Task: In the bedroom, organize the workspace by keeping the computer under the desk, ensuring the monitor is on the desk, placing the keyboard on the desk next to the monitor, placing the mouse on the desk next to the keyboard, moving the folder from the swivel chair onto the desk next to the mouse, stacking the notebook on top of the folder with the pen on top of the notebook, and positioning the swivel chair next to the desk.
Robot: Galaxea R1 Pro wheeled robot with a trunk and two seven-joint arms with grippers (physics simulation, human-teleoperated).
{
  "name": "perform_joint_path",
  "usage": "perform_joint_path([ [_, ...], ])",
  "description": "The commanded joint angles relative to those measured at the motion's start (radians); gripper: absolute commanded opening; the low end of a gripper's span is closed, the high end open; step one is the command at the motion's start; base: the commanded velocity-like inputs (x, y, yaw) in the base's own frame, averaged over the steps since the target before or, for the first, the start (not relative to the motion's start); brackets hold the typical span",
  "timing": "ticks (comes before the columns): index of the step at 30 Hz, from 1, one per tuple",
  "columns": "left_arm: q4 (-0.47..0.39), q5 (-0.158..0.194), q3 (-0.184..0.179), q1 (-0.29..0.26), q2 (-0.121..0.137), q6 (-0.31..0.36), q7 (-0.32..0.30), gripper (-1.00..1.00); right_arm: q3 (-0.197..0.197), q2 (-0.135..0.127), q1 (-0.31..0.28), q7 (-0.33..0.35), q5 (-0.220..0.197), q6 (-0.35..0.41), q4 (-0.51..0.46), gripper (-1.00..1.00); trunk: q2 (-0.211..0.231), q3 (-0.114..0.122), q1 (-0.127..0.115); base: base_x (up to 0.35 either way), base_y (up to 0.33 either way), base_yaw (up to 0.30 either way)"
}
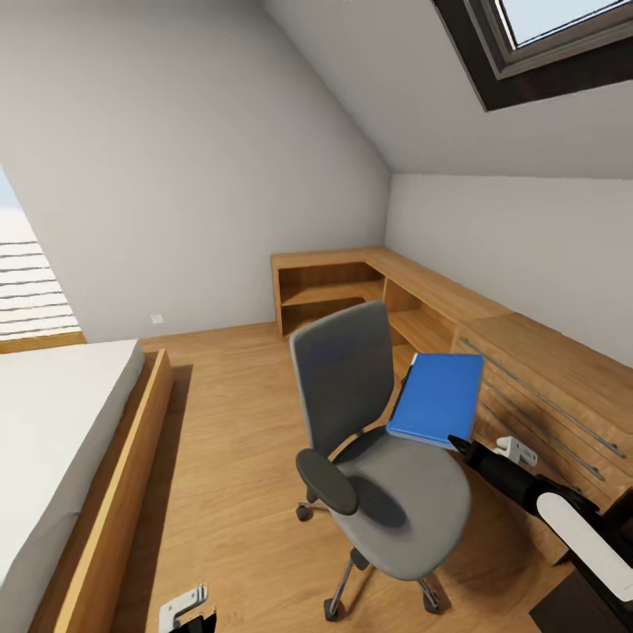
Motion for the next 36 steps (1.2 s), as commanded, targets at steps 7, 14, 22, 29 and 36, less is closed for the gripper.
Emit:
perform_joint_path([
  [7,0.152,0.004,-0.011,-0.001,-0.020,-0.268,-0.093,1.00,0.002,-0.002,-0.001,-0.008,-0.007,0.003,0.022,-1.00,0.049,0.021,-0.027,0.000,0.000,0.000],
  [14,0.226,-0.076,-0.013,-0.001,-0.058,-0.536,-0.103,1.00,0.002,0.000,-0.001,-0.006,-0.006,0.001,0.045,-1.00,0.098,0.043,-0.054,0.000,0.000,0.000],
  [22,0.233,-0.102,-0.012,0.000,-0.080,-0.644,-0.105,1.00,0.002,0.000,-0.001,-0.005,-0.006,-0.003,0.052,-1.00,0.154,0.068,-0.084,0.000,0.000,0.000],
  [29,0.233,-0.106,-0.012,0.059,-0.105,-0.775,-0.105,1.00,0.003,0.001,-0.001,0.000,-0.004,-0.005,0.069,-1.00,0.203,0.090,-0.111,0.000,0.000,0.000],
  [36,0.233,-0.106,-0.013,0.064,-0.104,-0.769,-0.105,1.00,0.007,0.005,-0.001,-0.001,-0.003,-0.007,0.072,-1.00,0.252,0.112,-0.138,0.000,0.000,0.000],
])
